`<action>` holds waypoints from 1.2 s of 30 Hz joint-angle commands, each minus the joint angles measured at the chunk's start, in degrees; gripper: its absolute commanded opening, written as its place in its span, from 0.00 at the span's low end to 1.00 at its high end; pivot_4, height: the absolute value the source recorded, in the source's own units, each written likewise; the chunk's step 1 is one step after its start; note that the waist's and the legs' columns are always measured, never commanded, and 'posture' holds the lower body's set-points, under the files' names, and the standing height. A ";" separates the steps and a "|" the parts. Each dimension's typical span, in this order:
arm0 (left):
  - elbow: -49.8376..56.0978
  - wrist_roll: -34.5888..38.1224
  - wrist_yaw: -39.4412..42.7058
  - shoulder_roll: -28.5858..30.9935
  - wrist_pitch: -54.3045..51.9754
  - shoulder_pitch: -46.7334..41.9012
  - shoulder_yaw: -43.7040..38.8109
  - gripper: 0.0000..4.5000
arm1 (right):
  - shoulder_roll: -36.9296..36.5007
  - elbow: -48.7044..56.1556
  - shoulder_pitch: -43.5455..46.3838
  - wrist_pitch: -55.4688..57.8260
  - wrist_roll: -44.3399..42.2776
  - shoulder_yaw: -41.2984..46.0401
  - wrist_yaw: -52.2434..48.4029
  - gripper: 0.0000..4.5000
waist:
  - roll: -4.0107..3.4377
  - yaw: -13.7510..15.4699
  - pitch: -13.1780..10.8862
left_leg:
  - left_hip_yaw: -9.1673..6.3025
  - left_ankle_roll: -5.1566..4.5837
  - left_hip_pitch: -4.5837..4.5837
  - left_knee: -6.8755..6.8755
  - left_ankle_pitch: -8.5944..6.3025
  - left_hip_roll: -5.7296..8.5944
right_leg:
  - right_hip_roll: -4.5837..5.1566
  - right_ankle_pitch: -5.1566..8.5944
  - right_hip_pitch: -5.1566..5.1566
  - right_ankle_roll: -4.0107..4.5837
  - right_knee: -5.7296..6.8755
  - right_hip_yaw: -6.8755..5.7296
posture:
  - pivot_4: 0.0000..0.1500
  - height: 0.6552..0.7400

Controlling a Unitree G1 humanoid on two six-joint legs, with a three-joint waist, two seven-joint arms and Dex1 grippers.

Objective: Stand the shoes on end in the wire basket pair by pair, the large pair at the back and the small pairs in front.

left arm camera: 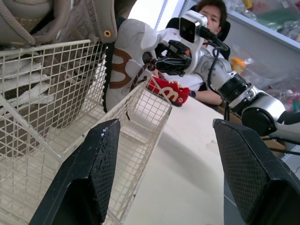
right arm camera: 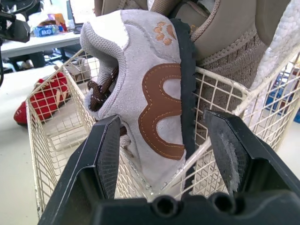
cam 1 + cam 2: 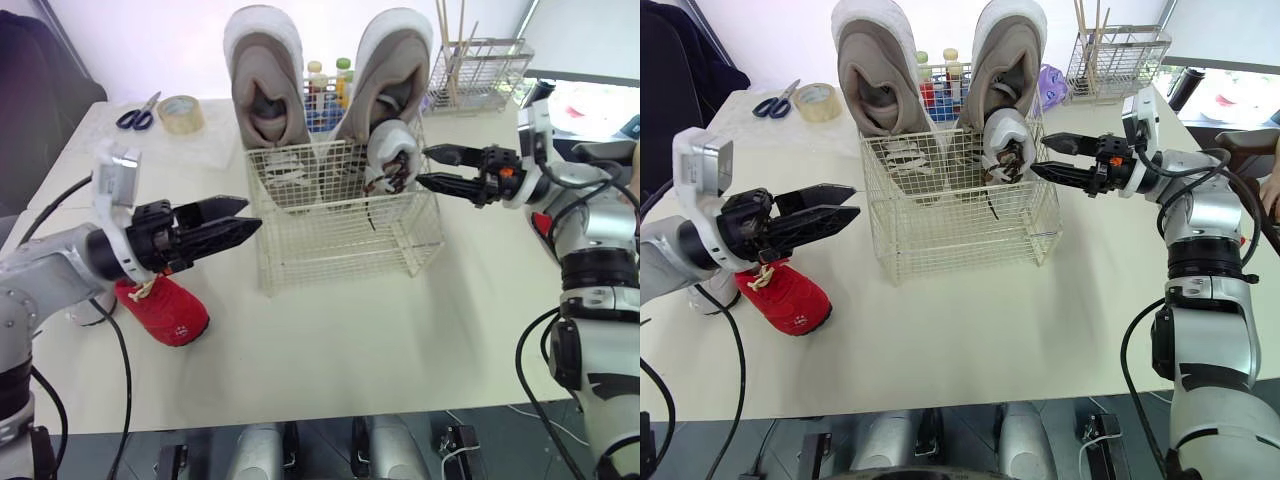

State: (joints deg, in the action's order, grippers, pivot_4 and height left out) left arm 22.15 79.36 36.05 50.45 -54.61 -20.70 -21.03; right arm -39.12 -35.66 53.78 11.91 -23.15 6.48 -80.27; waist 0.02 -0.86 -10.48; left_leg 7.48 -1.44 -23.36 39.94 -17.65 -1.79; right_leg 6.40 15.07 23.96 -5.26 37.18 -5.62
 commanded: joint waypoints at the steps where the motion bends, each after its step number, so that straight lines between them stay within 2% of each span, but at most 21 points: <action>1: 0.31 -0.56 0.49 -0.15 0.93 -1.15 -0.19 0.73 | -0.09 2.46 -0.30 -1.92 0.80 -0.04 0.61 0.67 | 0.00 0.03 0.00 | 0.00 0.00 0.00 0.00 0.00 0.00 | 0.00 0.00 0.00 0.00 0.00 0.00 | 1.00 1.00; 12: 1.32 -0.61 0.43 0.60 0.30 0.67 -1.96 0.73 | -6.21 5.16 -2.81 -2.69 2.30 2.02 3.90 0.67 | 0.00 0.09 0.00 | 0.01 0.00 0.00 0.01 0.00 0.02 | 0.03 0.00 -0.02 0.00 -0.01 0.01 | 1.00 1.00; 19: -0.31 0.38 -1.39 3.88 -0.62 3.76 -7.12 0.73 | -13.03 14.18 -6.70 5.53 -1.27 7.18 7.53 0.67 | -0.04 0.08 -0.02 | 0.02 0.00 -0.02 -0.01 0.00 0.00 | 0.03 0.00 0.04 -0.01 0.00 0.01 | 1.00 1.00; 20: -1.67 1.35 -1.48 4.55 -1.12 3.97 -8.57 0.73 | -13.96 15.12 -6.55 6.81 -1.84 7.96 7.89 0.73 | -0.04 0.09 -0.02 | 0.02 0.00 -0.02 -0.01 0.00 0.00 | 0.03 0.00 0.04 -0.01 0.00 0.01 | 1.00 1.00; 22: -5.70 2.26 -2.49 6.44 -2.47 4.26 -11.57 0.84 | -16.19 17.45 -4.94 11.81 -4.70 9.50 7.71 0.86 | -0.05 0.09 -0.03 | 0.01 0.00 -0.01 -0.01 0.00 -0.01 | 0.03 0.01 0.04 0.00 0.01 0.01 | 1.00 1.00; 24: -8.20 0.30 -2.43 8.31 -2.98 6.24 -14.88 0.99 | -16.66 20.53 -0.32 17.87 -9.37 11.18 9.57 1.00 | -0.10 -0.17 -0.04 | 0.01 0.00 -0.02 -0.02 0.00 -0.01 | 0.03 0.01 0.07 -0.01 0.01 0.01 | 1.00 1.00; 26: -10.25 -2.76 -3.50 9.65 -2.96 8.69 -17.82 0.99 | -16.08 25.03 4.30 25.33 -14.14 11.59 12.64 1.00 | -0.14 -0.40 -0.05 | 0.09 0.00 -0.01 -0.08 0.00 -0.01 | 0.03 0.01 0.16 0.00 0.02 0.09 | 1.00 1.00; 29: -16.85 -9.01 -6.30 12.47 -2.54 11.78 -23.80 0.99 | -12.61 35.51 9.88 39.43 -25.78 9.54 15.71 1.00 | -0.13 -0.77 -0.04 | 0.18 0.07 -0.03 -0.26 0.03 -0.06 | 0.03 0.01 0.39 0.01 0.03 0.18 | 1.00 1.00; 32: -25.22 -19.07 -7.03 16.95 0.84 14.32 -30.22 0.99 | -11.03 43.87 7.19 43.78 -30.23 4.91 12.82 1.00 | 0.40 -0.46 0.14 | 0.09 0.30 -0.01 -0.60 0.17 -0.08 | -0.02 0.04 0.46 0.06 0.00 0.13 | 1.00 1.00; 33: -27.38 -21.93 -6.09 18.04 1.86 15.58 -31.72 0.99 | -11.20 45.75 6.32 44.52 -30.73 3.52 12.01 1.00 | 0.50 -0.37 0.15 | 0.10 0.30 -0.02 -0.67 0.17 -0.09 | -0.04 0.05 0.48 0.07 -0.05 0.12 | 1.00 1.00; 36: -35.11 -28.18 3.76 21.31 3.76 21.80 -35.66 0.99 | -10.84 49.03 5.22 45.51 -33.33 1.46 9.77 1.00 | 0.49 -0.05 0.11 | 0.36 0.13 -0.03 -0.67 0.07 0.10 | 0.15 0.03 0.51 0.05 -0.11 0.13 | 1.00 1.00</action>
State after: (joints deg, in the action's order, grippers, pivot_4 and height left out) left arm -10.61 54.14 35.40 70.26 -52.50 0.31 -53.55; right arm -49.44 10.96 57.62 57.36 -54.37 6.80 -69.36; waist 0.52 -0.91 -10.37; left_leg 7.88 -1.37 -23.41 39.27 -17.60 -1.58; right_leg 6.71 15.10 24.51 -5.21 37.08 -5.50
